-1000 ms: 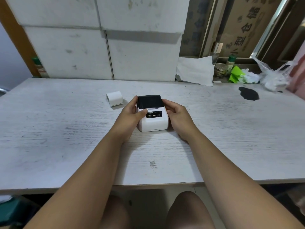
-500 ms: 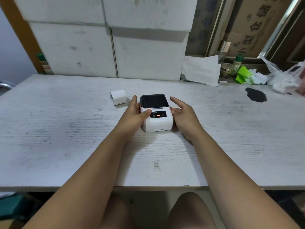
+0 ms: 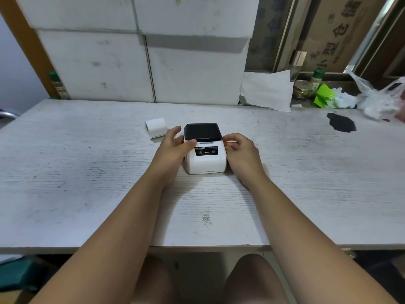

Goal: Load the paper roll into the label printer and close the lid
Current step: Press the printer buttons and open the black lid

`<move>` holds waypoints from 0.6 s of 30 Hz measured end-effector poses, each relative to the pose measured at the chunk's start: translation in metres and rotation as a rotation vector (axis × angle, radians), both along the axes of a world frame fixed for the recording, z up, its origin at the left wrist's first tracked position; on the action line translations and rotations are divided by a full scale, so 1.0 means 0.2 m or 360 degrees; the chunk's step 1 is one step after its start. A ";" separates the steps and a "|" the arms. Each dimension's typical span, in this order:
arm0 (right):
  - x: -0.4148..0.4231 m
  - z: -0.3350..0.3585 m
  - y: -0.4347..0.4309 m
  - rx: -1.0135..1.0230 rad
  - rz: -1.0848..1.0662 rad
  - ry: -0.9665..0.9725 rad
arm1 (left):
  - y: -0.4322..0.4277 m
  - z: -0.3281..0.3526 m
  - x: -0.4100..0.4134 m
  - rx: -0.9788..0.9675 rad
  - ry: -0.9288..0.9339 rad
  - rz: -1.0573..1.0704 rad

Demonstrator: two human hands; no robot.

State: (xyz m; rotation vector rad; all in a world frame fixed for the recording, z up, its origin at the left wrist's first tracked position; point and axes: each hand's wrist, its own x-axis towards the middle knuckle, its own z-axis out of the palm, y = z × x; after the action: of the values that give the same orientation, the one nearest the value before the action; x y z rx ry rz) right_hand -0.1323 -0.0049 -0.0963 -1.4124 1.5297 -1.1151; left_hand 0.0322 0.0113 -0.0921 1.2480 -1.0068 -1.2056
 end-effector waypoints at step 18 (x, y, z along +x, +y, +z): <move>0.01 0.03 0.05 -0.0091 -0.0164 -0.0148 | 0.04 0.01 -0.06 -0.0127 -0.0722 0.0208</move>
State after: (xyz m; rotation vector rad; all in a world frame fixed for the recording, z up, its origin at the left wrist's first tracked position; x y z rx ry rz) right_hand -0.1307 0.0043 -0.0902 -1.3123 1.5293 -1.2780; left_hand 0.0199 0.0190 -0.0902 1.5355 -1.2630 -0.7872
